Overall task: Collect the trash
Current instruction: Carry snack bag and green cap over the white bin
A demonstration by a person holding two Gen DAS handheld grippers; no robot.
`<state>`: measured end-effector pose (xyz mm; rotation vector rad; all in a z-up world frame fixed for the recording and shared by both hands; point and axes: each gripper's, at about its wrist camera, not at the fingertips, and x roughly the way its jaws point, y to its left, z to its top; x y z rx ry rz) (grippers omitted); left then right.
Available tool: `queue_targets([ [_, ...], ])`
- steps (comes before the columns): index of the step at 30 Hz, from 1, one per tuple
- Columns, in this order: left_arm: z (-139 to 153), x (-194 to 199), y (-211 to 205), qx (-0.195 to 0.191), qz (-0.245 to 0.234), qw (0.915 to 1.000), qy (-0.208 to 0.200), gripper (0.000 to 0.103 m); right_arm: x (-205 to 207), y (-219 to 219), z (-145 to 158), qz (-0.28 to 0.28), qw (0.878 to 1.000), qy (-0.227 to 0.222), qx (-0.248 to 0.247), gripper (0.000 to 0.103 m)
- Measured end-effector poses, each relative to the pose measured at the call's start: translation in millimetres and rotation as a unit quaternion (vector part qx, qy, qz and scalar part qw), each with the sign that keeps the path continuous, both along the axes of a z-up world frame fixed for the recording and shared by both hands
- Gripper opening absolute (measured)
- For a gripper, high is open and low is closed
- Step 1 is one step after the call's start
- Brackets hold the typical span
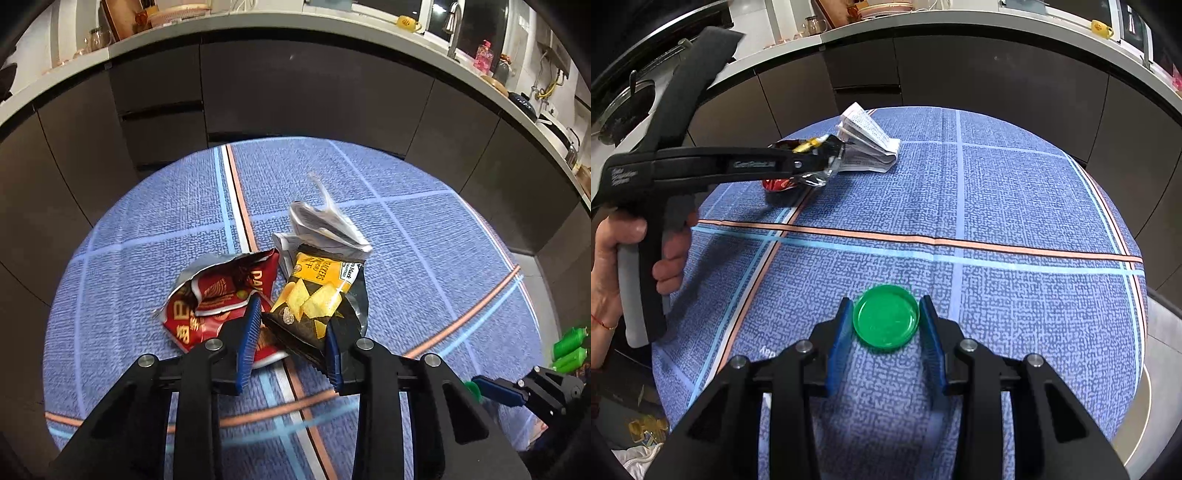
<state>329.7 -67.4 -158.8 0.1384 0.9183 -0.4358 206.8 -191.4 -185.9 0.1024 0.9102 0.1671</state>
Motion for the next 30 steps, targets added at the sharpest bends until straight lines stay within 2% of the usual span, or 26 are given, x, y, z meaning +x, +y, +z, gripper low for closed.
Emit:
queue_targets([
  [5, 19.9, -24.3, 6.8, -0.02, -0.01, 0.9997, -0.013, 0.029, -13.9, -4.4, 13.0, -0.006, 1.0, -0.014, 0.013, 0.038],
  [18, 87.3, -100.1, -4.5, -0.08, -0.058, 0.9945, -0.035, 0.029, -70.7, -27.0, 75.5, -0.031, 0.995, -0.087, 0.023, 0.037],
  [25, 106.1, -131.1, -29.0, -0.099, -0.105, 0.9891, -0.032, 0.029, -105.6, -51.5, 97.6, -0.054, 0.992, -0.113, 0.016, 0.037],
  [30, 109.2, -150.2, -55.0, -0.103, -0.14, 0.9844, -0.028, 0.029, -127.4, -74.1, 101.3, -0.082, 0.99, -0.118, 0.01, 0.037],
])
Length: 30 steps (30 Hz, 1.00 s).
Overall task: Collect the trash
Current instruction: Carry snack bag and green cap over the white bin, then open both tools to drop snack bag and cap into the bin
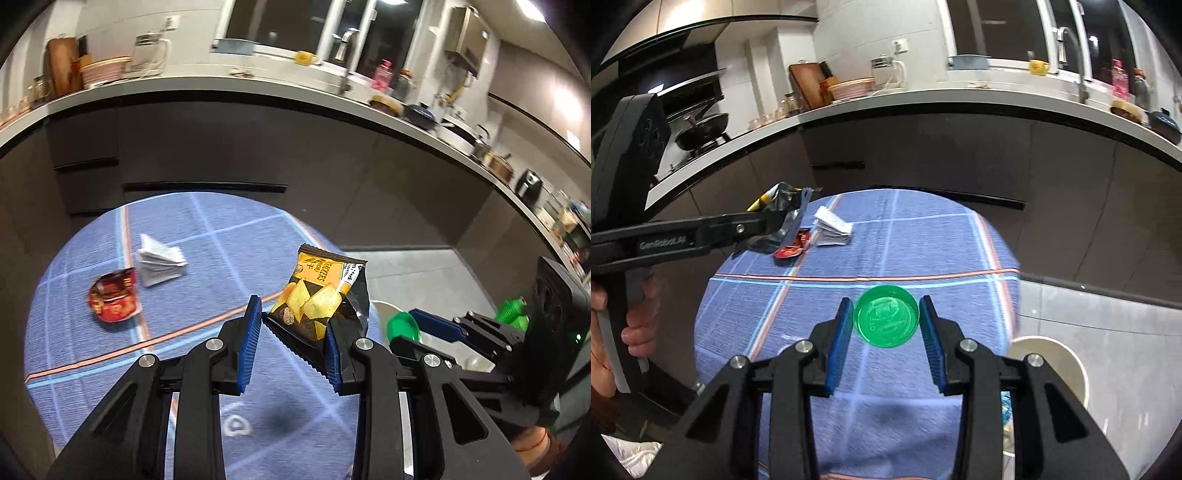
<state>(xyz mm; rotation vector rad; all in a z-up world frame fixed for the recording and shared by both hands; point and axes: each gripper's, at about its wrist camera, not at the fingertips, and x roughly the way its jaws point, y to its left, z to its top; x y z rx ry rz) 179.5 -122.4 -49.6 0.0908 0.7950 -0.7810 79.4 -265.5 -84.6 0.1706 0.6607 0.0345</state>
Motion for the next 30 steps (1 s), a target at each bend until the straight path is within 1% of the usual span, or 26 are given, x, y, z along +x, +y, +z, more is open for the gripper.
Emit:
queue_targets([
  [5, -2.8, -16.5, -29.8, 0.0, -0.037, 0.9993, 0.007, 0.029, -18.1, -30.1, -8.2, -0.035, 0.999, 0.011, -0.002, 0.037],
  [8, -7.0, -23.0, -47.2, -0.002, -0.057, 0.9981, 0.021, 0.029, -28.8, -46.0, -15.9, -0.057, 0.998, 0.018, 0.0, 0.037],
  [12, -15.2, -28.7, -71.2, 0.002, -0.079, 0.9964, 0.031, 0.029, -42.4, -69.6, -29.3, -0.088, 0.996, 0.028, 0.01, 0.037],
  [14, -21.2, -31.6, -85.9, 0.004, -0.091, 0.9949, 0.043, 0.029, -49.2, -80.0, -37.5, -0.102, 0.994, 0.033, 0.018, 0.037],
  [19, -36.3, -37.7, -120.3, 0.021, -0.118, 0.9914, 0.053, 0.029, -58.8, -96.7, -58.9, -0.127, 0.99, 0.05, 0.02, 0.037],
  [24, -57.6, -42.0, -154.4, 0.037, -0.141, 0.9871, 0.067, 0.029, -64.5, -109.3, -83.2, -0.144, 0.987, 0.069, 0.017, 0.037],
  [30, -87.5, -45.7, -192.8, 0.067, -0.162, 0.9812, 0.081, 0.029, -66.3, -130.5, -116.1, -0.16, 0.982, 0.087, 0.043, 0.038],
])
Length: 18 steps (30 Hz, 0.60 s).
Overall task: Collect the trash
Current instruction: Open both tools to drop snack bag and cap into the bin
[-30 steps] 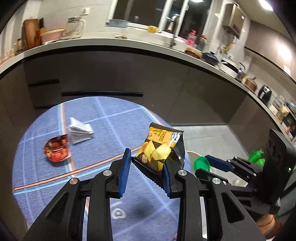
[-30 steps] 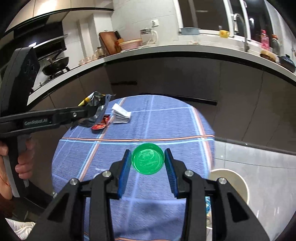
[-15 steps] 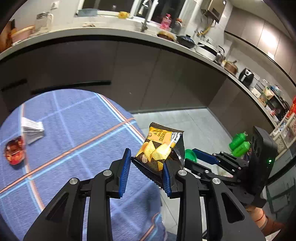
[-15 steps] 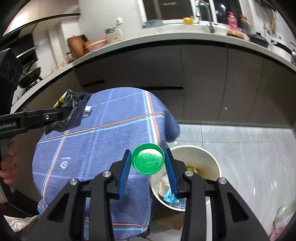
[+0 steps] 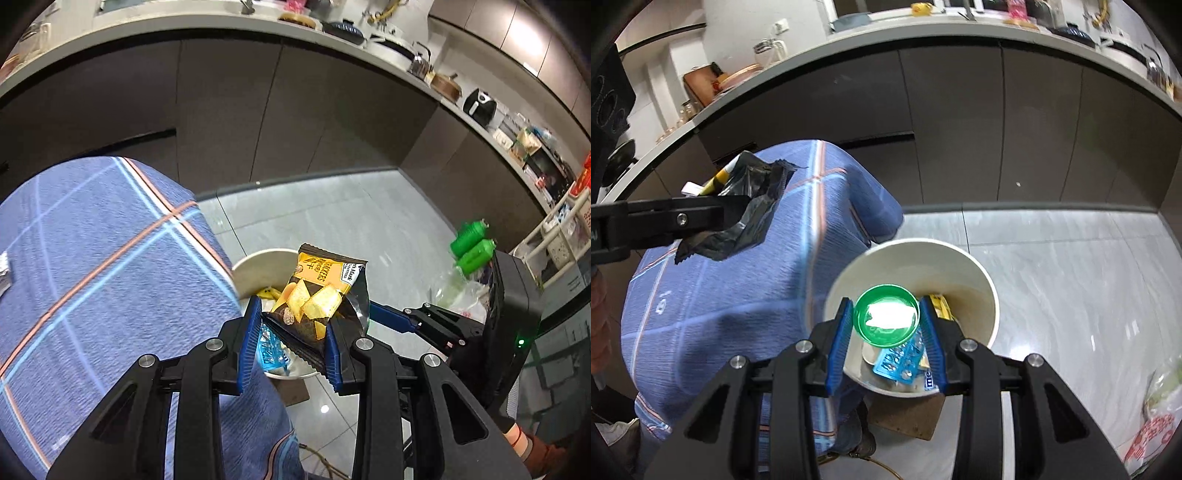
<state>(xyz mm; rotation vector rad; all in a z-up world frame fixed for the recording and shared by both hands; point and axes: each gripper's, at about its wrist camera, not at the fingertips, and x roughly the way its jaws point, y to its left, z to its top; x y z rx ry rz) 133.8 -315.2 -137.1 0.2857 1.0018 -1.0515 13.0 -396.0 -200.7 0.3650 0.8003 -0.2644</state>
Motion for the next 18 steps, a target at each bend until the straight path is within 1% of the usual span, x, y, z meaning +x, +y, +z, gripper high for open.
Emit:
queue_targets([
  [3, -11.9, 3.0, -14.7, 0.007, -0.004, 1.0, 0.006, 0.029, 0.4, -9.0, -19.1, -0.009, 1.0, 0.009, 0.017, 0.038],
  [8, -30.8, 8.5, -35.6, 0.02, -0.011, 0.9997, 0.013, 0.03, 4.4, -20.0, -39.5, -0.014, 0.999, 0.013, 0.032, 0.038],
  [14, -51.4, 16.3, -54.9, 0.036, -0.004, 0.9992, 0.014, 0.031, 13.5, -28.2, -60.1, -0.015, 0.999, 0.015, 0.044, 0.039],
  [15, -54.4, 18.0, -57.6, 0.039, -0.003, 0.9991, 0.014, 0.032, 14.6, -29.1, -62.6, -0.014, 0.999, 0.014, 0.042, 0.043],
  [16, -55.3, 18.8, -59.7, 0.04, -0.001, 0.9991, 0.013, 0.039, 16.3, -31.9, -63.9, -0.013, 0.999, 0.015, 0.039, 0.049],
  [17, -55.6, 17.2, -63.5, 0.041, 0.004, 0.9991, 0.009, 0.047, 18.2, -32.6, -64.4, -0.012, 0.999, 0.015, 0.033, 0.067],
  [18, -55.0, 18.1, -63.8, 0.037, 0.013, 0.9992, -0.001, 0.062, 17.9, -31.8, -64.3, -0.011, 1.0, 0.01, 0.022, 0.077],
])
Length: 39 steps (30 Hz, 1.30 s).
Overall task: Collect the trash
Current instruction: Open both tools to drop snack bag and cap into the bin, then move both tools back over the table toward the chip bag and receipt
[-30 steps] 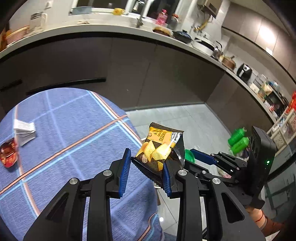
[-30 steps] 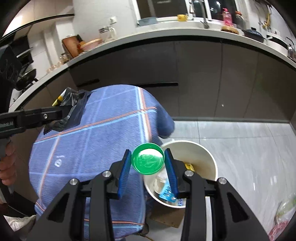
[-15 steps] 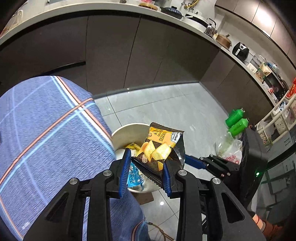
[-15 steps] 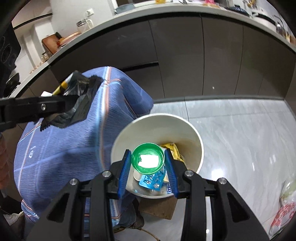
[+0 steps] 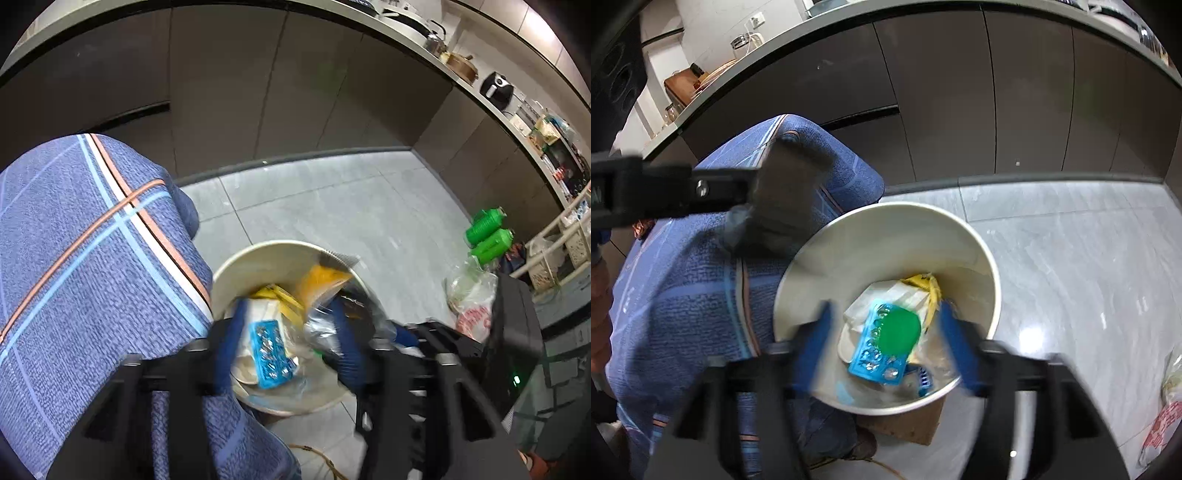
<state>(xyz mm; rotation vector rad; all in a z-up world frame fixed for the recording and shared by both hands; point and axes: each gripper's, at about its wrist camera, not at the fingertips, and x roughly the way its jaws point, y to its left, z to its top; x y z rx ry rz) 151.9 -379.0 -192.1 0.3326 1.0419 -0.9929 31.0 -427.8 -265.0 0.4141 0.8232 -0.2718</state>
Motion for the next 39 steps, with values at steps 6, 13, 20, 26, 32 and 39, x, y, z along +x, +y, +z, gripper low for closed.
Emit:
queue_targets([
  [6, 11.6, 1.7, 6.1, -0.025, 0.034, 0.9981, -0.045, 0.094, -2.6, -0.2, 0.7, 0.003, 1.0, -0.006, -0.019, 0.095],
  [13, 9.9, 7.0, 19.4, -0.026, 0.06, 0.9973, -0.034, 0.094, -3.5, -0.5, 1.7, -0.003, 1.0, -0.011, -0.015, 0.1],
  [20, 18.3, 8.8, 39.3, -0.033, 0.07, 0.9962, -0.041, 0.094, -8.6, 5.0, 9.1, 0.006, 1.0, -0.013, -0.017, 0.1],
  [26, 34.2, 12.7, 64.6, -0.044, 0.086, 0.9944, -0.043, 0.094, -4.1, 17.0, 25.7, 0.017, 0.999, -0.02, -0.019, 0.1],
  [32, 47.3, 19.5, 107.1, -0.042, 0.116, 0.9915, -0.042, 0.094, 6.1, 36.7, 51.0, 0.044, 0.998, -0.032, -0.029, 0.1],
  [39, 66.0, 22.9, 174.2, -0.038, 0.15, 0.9853, -0.073, 0.094, 25.7, 64.4, 75.7, 0.079, 0.996, -0.042, -0.022, 0.1],
])
